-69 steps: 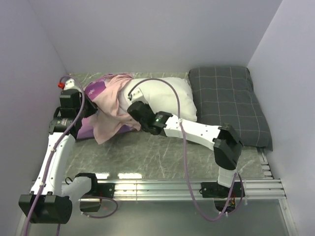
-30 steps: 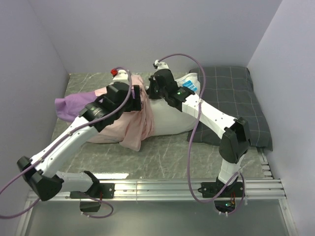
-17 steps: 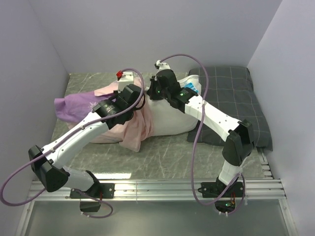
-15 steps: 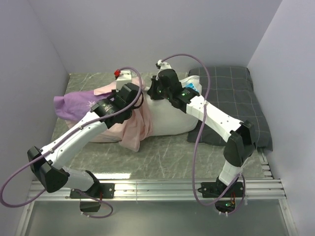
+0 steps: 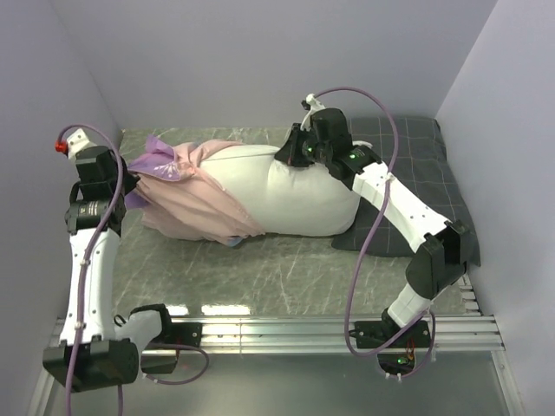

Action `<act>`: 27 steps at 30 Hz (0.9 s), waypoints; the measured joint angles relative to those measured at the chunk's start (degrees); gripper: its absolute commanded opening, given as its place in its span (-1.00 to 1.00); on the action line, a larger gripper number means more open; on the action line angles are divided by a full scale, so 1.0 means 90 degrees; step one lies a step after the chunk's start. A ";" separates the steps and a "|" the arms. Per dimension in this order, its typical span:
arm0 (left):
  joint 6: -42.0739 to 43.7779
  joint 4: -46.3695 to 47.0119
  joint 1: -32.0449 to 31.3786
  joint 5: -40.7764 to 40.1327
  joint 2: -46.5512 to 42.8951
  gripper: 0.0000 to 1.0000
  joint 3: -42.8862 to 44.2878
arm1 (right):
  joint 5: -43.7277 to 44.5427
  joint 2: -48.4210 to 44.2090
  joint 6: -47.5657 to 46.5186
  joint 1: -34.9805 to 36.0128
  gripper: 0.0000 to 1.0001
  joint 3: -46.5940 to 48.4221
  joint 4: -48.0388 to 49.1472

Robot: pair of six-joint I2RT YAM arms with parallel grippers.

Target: Remove the pillowcase from the pillow

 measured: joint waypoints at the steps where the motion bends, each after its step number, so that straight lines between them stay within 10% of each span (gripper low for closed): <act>1: -0.0024 0.0066 0.0092 0.0151 0.0075 -0.99 -0.0075 | -0.0070 0.0029 0.0000 -0.0015 -1.00 0.0000 0.0000; 4: -0.0114 0.0330 0.0223 0.0563 0.0437 -0.89 -0.0253 | -0.0194 0.0277 -0.0005 -0.0087 -1.00 0.0087 0.0024; 11: 0.0029 0.0544 0.0032 0.0894 0.0508 0.50 0.0017 | 0.0024 0.0792 -0.0005 -0.0267 -1.00 0.0148 0.0413; 20: 0.0085 -0.0092 -0.2698 -0.0338 0.0248 0.64 0.1197 | 0.0379 0.1362 -0.0002 -0.0328 -1.00 0.0729 0.0413; 27: -0.0627 -0.0129 -0.3876 -0.0838 -0.0168 0.69 -0.0522 | 0.0464 0.1700 -0.0002 -0.0364 -1.00 0.1037 0.0376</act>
